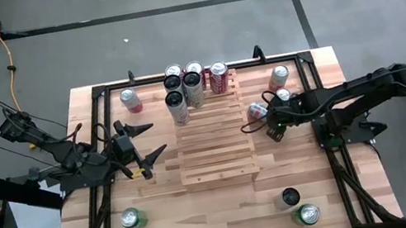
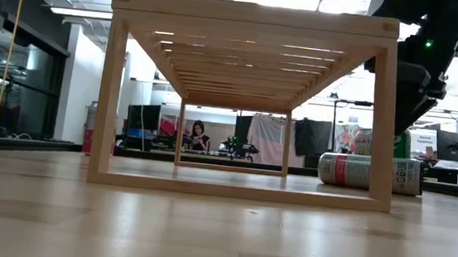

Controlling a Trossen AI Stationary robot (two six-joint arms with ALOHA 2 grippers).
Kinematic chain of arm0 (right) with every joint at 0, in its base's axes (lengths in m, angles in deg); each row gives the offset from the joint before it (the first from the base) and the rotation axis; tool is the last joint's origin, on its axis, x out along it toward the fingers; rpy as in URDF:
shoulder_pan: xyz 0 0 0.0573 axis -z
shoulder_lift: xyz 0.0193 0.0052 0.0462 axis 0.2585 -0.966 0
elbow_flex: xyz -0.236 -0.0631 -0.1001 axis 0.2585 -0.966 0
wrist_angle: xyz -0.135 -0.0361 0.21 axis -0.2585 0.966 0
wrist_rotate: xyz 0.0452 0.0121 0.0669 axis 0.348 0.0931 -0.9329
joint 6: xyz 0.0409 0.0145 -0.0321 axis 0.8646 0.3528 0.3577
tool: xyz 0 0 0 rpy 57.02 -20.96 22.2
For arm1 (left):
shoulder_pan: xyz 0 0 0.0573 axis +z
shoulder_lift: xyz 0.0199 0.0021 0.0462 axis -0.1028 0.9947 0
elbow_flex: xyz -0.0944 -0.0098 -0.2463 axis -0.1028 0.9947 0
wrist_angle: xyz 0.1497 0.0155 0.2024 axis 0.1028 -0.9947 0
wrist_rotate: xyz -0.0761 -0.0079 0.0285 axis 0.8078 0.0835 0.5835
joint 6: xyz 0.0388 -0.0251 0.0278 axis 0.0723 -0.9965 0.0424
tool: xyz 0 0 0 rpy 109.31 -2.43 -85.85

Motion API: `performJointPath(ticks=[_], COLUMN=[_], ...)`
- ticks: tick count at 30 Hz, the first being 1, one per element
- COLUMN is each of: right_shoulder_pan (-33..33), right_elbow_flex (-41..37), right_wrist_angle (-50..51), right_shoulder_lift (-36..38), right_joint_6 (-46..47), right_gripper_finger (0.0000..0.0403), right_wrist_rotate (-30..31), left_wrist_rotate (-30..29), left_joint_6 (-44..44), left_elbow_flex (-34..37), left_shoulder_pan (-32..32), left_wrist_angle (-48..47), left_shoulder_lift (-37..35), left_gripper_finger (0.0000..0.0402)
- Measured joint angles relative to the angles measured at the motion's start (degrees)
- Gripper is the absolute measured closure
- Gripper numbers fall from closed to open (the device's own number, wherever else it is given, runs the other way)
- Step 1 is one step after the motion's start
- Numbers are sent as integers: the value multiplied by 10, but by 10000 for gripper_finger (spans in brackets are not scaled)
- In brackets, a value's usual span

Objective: Place canned beverage on shelf
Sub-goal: Align the right peach vibe celsius soda can with the other peach vibe celsius soda can on the shelf

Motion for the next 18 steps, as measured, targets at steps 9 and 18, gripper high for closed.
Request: performJointPath(ticks=[9,18], right_shoulder_pan=[0,0], right_elbow_flex=[-32,-45], right_wrist_angle=[5,-10], right_shoulder_lift=[-1,-2], right_joint_6=[27,46], right_gripper_finger=[65,5], right_wrist_rotate=[10,14], left_wrist_rotate=[0,0], left_joint_6=[-1,-1], left_elbow_flex=[0,0], left_shoulder_pan=[0,0], left_wrist_angle=[-6,-6], left_shoulder_lift=[0,0], left_gripper_finger=[51,51])
